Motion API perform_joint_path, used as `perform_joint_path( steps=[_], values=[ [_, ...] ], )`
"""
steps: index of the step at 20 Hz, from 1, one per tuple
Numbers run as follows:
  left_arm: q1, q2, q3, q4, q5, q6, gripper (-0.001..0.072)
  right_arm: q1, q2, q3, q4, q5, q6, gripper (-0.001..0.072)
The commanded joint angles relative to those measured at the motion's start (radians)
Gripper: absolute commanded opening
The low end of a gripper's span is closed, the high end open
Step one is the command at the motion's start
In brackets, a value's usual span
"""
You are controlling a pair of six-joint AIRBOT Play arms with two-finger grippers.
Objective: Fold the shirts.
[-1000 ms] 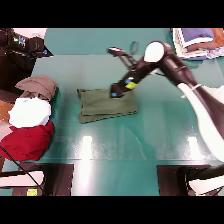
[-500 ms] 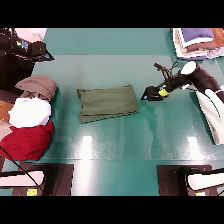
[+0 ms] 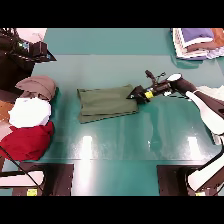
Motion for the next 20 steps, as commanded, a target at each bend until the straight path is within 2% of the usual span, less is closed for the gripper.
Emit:
perform_joint_path(
  steps=[1, 2, 3, 4, 6, 8, 12, 16, 20],
  values=[
    [0.001, 0.0, 0.0, -0.003, 0.001, 0.0, 0.0025, 0.071, -0.045, 0.097, -0.001, -0.009, -0.013, 0.0455],
    [0.001, 0.0, 0.0, -0.003, 0.0, 0.0, 0.0025, 0.086, -0.045, 0.12, -0.021, -0.006, -0.013, 0.022],
    [0.001, 0.0, 0.0, -0.003, -0.002, -0.001, 0.0025, 0.097, -0.045, 0.147, -0.037, 0.02, -0.013, 0.0018],
    [0.001, 0.0, 0.0, -0.003, -0.01, -0.005, 0.0025, 0.103, -0.044, 0.173, -0.053, 0.048, -0.013, 0.0015],
    [-0.006, 0.0, 0.0, -0.001, -0.032, -0.008, 0.0024, 0.092, -0.024, 0.226, -0.142, 0.095, 0.057, 0.0015],
    [-0.04, 0.0, 0.0, 0.002, -0.036, -0.008, 0.0024, 0.047, 0.054, 0.222, -0.271, 0.067, 0.129, 0.0014],
    [-0.173, 0.0, 0.0, 0.006, 0.039, 0.0, 0.0024, -0.161, 0.259, 0.143, -0.415, 0.069, 0.136, 0.0015],
    [-0.302, 0.0, 0.0, 0.006, 0.167, 0.0, 0.0024, -0.456, 0.41, 0.076, -0.435, 0.026, 0.156, 0.0015],
    [-0.391, 0.0, 0.0, 0.007, 0.237, 0.001, 0.0025, -0.725, 0.474, 0.061, -0.409, -0.081, 0.208, 0.0014]
  ],
)
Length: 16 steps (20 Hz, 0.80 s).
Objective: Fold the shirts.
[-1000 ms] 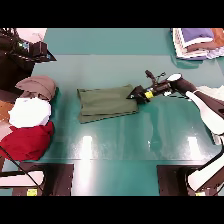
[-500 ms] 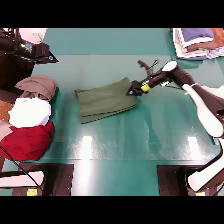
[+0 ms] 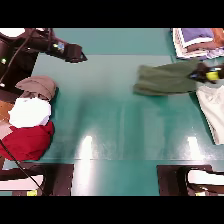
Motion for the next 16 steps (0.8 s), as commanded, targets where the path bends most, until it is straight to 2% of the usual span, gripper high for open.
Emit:
perform_joint_path(
  steps=[1, 5, 12, 16],
  values=[
    [-0.08, 0.0, 0.0, 0.002, 0.076, 0.002, 0.0024, -0.227, 0.057, -0.016, 0.031, -0.115, 0.035, 0.0015],
    [-0.112, 0.0, 0.0, 0.006, 0.094, 0.002, 0.0025, -0.34, 0.037, -0.006, 0.134, -0.225, 0.029, 0.0014],
    [-0.114, 0.0, 0.0, 0.024, 0.091, 0.002, 0.0024, -0.351, -0.016, 0.285, 0.116, -0.119, -0.014, 0.0014],
    [-0.114, 0.0, 0.0, 0.025, 0.084, 0.002, 0.0025, -0.385, -0.015, 0.418, 0.117, -0.006, -0.022, 0.0014]
  ],
)
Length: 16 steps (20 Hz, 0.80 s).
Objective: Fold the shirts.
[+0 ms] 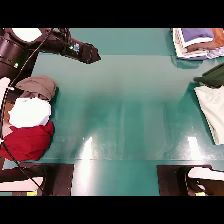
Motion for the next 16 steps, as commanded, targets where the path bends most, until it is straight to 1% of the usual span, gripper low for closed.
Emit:
perform_joint_path(
  steps=[1, 6, 8, 9, 11, 16],
  values=[
    [0.0, 0.0, 0.0, 0.005, -0.006, 0.0, 0.0024, -0.026, -0.003, 0.114, -0.003, 0.109, -0.007, 0.0014],
    [0.0, 0.0, 0.0, 0.009, -0.007, 0.0, 0.0024, -0.074, -0.002, 0.146, -0.007, 0.294, -0.012, 0.0014],
    [0.0, 0.0, 0.0, 0.009, -0.012, 0.0, 0.0025, -0.089, 0.002, 0.146, -0.072, 0.348, -0.008, 0.0013],
    [0.0, 0.0, 0.0, 0.01, -0.019, 0.0, 0.0024, -0.098, 0.015, 0.135, -0.108, 0.351, 0.006, 0.0014],
    [0.0, 0.0, 0.0, 0.01, -0.039, 0.0, 0.0025, -0.126, 0.069, 0.061, -0.146, 0.34, 0.007, 0.0014],
    [0.0, 0.0, 0.0, 0.024, -0.047, 0.0, 0.0025, -0.213, 0.213, -0.201, -0.349, 0.365, 0.013, 0.0015]
  ],
)
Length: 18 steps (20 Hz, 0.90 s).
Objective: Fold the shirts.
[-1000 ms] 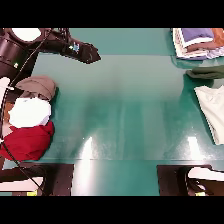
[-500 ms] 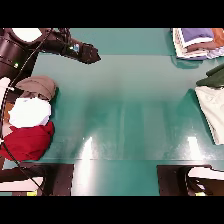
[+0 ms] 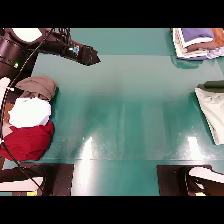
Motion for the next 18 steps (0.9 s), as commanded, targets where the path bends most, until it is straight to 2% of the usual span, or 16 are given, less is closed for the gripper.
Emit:
perform_joint_path(
  steps=[1, 4, 5, 6, 7, 8, 12, 14, 18],
  values=[
    [0.0, 0.0, 0.0, 0.006, -0.003, 0.001, 0.0025, -0.066, 0.099, -0.185, -0.174, 0.037, 0.005, 0.0015],
    [0.0, 0.0, 0.0, 0.006, -0.003, 0.002, 0.0025, -0.119, 0.177, -0.348, -0.293, 0.032, 0.005, 0.0019],
    [0.0, 0.0, 0.0, 0.006, -0.004, 0.016, 0.0025, -0.138, 0.194, -0.391, -0.326, 0.031, 0.005, 0.006],
    [0.0, 0.0, 0.0, 0.006, -0.005, 0.027, 0.0024, -0.151, 0.206, -0.427, -0.338, 0.027, 0.005, 0.0242],
    [0.0, 0.0, 0.0, 0.006, -0.006, 0.027, 0.0025, -0.169, 0.213, -0.46, -0.351, 0.032, 0.005, 0.0457],
    [0.0, 0.0, 0.0, 0.006, -0.006, 0.027, 0.0025, -0.182, 0.213, -0.48, -0.359, 0.04, 0.01, 0.0528],
    [0.0, 0.0, 0.0, 0.006, -0.011, 0.027, 0.0025, -0.198, 0.214, -0.5, -0.329, 0.05, 0.041, 0.0525],
    [0.0, 0.0, 0.0, 0.006, -0.008, 0.027, 0.0025, -0.183, 0.214, -0.5, -0.23, 0.053, 0.042, 0.0441],
    [0.0, 0.0, 0.0, -0.002, -0.016, 0.026, 0.0025, -0.051, 0.216, -0.5, 0.029, 0.079, 0.042, 0.0436]
  ],
)
